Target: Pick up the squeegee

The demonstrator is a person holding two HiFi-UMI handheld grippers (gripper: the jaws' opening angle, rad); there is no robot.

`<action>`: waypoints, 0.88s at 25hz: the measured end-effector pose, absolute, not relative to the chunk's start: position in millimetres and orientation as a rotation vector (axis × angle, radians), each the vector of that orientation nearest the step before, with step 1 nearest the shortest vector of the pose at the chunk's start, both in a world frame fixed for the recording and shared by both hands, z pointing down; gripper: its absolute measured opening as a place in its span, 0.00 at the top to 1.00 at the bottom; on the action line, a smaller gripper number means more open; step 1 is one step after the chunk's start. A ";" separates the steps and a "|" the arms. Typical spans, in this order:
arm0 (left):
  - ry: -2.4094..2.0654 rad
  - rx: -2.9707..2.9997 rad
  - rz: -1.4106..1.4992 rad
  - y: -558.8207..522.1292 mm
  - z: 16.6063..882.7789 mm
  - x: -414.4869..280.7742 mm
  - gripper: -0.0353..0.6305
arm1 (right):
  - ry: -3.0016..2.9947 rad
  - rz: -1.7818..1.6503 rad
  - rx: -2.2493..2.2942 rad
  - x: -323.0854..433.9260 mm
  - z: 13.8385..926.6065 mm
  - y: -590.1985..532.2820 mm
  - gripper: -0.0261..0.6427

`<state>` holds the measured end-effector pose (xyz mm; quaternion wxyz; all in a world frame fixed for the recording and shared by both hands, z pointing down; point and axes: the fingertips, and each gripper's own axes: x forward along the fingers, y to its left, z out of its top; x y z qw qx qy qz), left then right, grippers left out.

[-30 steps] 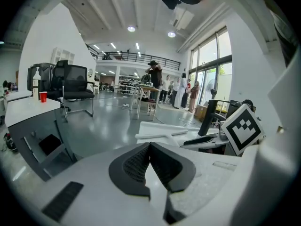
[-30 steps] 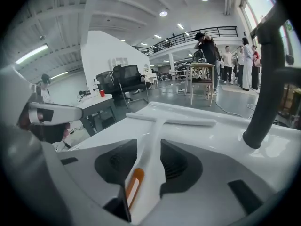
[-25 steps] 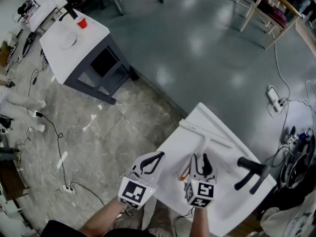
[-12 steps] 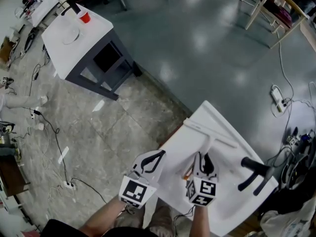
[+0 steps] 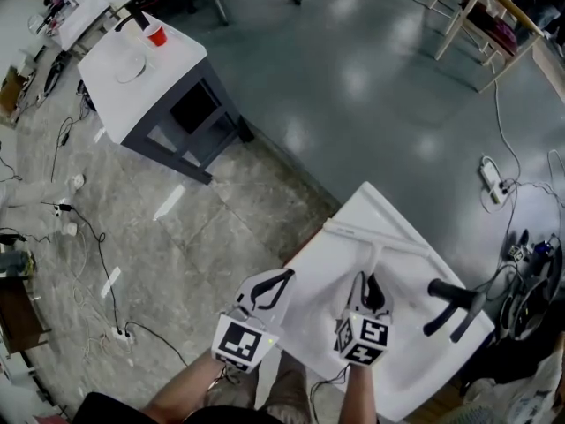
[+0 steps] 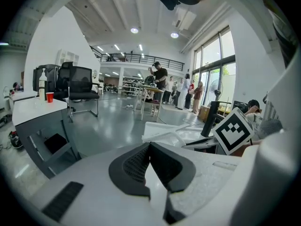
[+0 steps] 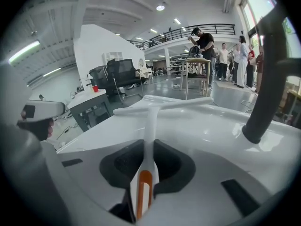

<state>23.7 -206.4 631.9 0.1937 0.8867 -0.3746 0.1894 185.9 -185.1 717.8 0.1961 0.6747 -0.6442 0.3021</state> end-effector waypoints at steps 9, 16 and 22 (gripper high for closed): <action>-1.058 2.542 0.498 -200.0 591.6 24.2 0.94 | -1.814 0.792 1.945 196.7 672.9 -182.6 0.87; -1.071 2.620 0.446 -193.6 541.8 21.8 0.94 | -1.835 0.732 1.986 196.4 620.0 -175.3 0.87; -1.086 2.723 0.369 -186.8 488.2 24.5 0.94 | -1.862 0.662 2.031 198.5 562.3 -166.9 0.87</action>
